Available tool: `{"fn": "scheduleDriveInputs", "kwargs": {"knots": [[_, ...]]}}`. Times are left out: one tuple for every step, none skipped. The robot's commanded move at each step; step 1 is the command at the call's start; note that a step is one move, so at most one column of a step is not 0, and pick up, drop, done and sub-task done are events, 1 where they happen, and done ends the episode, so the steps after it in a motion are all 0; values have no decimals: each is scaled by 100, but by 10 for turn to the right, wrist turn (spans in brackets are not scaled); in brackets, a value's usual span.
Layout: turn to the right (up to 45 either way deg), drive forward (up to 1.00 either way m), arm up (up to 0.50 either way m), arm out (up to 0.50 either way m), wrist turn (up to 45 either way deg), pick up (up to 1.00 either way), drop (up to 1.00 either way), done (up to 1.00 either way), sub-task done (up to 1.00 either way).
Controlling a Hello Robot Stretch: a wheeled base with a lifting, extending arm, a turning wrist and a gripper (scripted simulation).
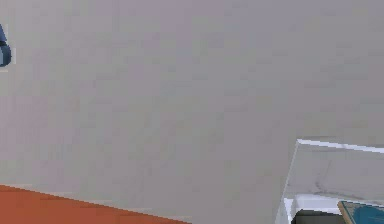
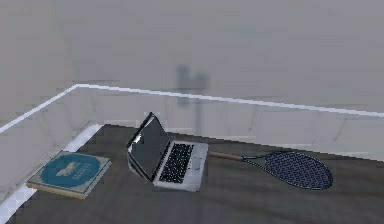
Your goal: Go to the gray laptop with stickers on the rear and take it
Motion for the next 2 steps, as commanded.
{"fn": "scheduleDriveInputs", "kwargs": {"knots": [[0,0,50,0,0,0,0,0,0],[0,0,22,0,0,0,0,0,0]]}}
